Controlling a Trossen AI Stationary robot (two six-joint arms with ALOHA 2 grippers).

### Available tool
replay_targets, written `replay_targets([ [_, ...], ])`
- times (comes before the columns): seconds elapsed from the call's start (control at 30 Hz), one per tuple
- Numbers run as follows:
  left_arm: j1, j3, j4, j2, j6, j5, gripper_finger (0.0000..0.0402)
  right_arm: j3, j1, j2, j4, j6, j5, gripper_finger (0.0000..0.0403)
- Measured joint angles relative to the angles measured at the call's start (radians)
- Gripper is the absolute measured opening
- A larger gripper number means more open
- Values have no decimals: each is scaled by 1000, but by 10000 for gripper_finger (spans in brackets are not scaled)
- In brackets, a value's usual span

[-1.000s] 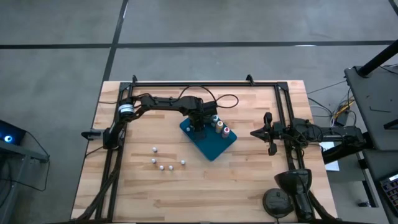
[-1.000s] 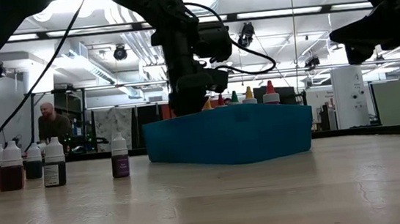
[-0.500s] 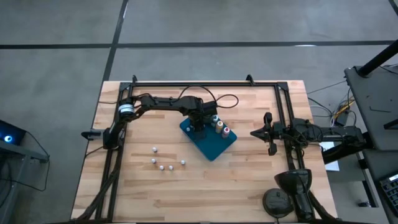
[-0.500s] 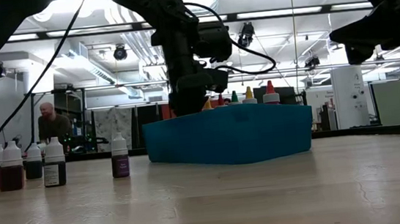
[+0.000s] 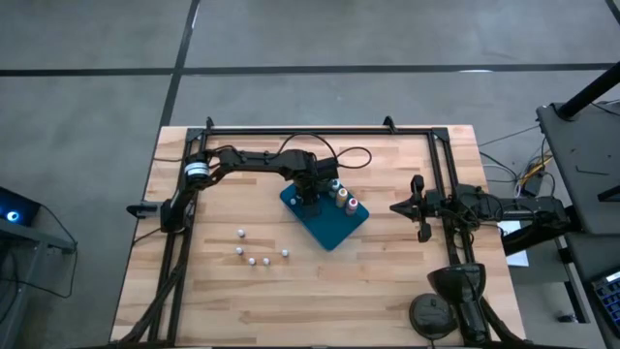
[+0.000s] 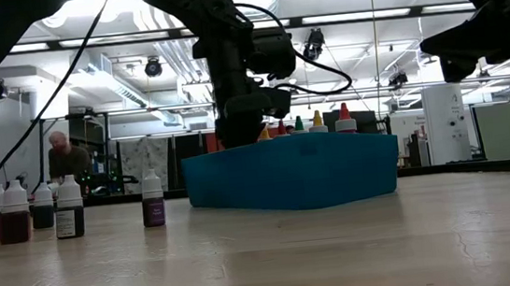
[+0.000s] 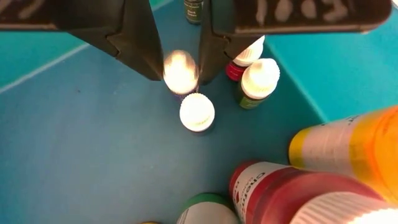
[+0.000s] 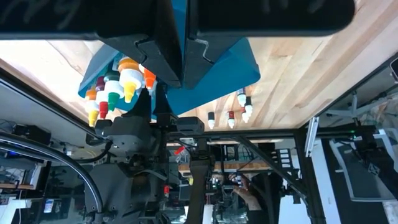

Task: Pick & Place food coloring
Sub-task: Put the blue food coloring bottle into the blue bin

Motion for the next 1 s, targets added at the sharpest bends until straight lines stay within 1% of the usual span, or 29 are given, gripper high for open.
replay_targets([
  [0.23,0,0,0,0,-3,0,127,0,0,0,0,1,0,9],
  [0.33,-1,0,-1,0,-4,1,141,0,0,0,0,0,0,9],
  [0.57,-1,10,-26,0,-5,2,145,0,0,0,0,2,0,9],
  [0.9,-2,131,-135,-3,-5,2,145,0,0,0,0,0,0,9],
  [1.0,-9,149,-159,-10,-6,0,145,0,0,0,0,2,0,9],
])
